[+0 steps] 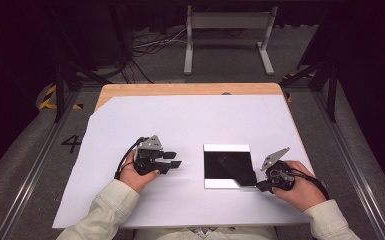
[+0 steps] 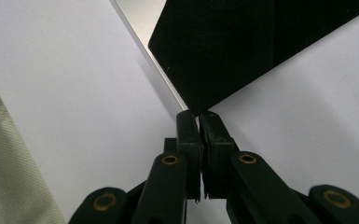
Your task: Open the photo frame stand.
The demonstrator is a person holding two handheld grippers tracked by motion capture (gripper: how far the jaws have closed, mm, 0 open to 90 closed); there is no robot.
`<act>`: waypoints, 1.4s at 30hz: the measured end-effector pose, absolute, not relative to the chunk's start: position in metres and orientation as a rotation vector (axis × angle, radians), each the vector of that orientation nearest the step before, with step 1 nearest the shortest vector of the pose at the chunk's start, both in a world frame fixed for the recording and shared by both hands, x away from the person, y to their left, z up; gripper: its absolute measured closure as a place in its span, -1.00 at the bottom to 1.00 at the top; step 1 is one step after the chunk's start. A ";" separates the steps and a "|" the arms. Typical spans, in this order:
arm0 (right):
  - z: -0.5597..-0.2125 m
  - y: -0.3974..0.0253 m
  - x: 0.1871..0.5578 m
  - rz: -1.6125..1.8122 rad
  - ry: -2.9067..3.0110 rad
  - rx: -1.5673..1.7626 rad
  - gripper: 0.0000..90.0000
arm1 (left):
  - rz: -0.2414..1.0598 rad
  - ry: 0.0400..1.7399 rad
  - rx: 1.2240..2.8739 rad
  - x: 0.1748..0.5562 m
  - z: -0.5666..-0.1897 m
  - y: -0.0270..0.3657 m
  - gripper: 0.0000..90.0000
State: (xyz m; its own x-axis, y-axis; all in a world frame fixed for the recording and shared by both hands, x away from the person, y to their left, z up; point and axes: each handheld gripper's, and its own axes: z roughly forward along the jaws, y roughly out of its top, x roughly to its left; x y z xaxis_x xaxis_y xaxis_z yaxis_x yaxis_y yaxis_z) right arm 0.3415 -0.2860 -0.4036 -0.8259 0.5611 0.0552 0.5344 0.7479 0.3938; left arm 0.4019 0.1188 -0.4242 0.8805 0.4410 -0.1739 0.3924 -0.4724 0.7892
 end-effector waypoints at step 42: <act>-0.363 -0.284 0.330 1.004 2.572 0.864 1.00 | 0.071 0.596 2.131 0.402 -0.426 0.116 0.27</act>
State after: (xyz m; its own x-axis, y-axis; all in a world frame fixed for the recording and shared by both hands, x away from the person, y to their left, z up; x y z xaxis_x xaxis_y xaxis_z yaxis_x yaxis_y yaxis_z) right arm 0.3304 -0.2837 -0.3632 -0.7935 0.6084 -0.0147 0.4375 0.5871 0.6811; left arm 0.4016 0.1164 -0.4261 0.8823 0.4406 -0.1660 0.3890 -0.4836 0.7841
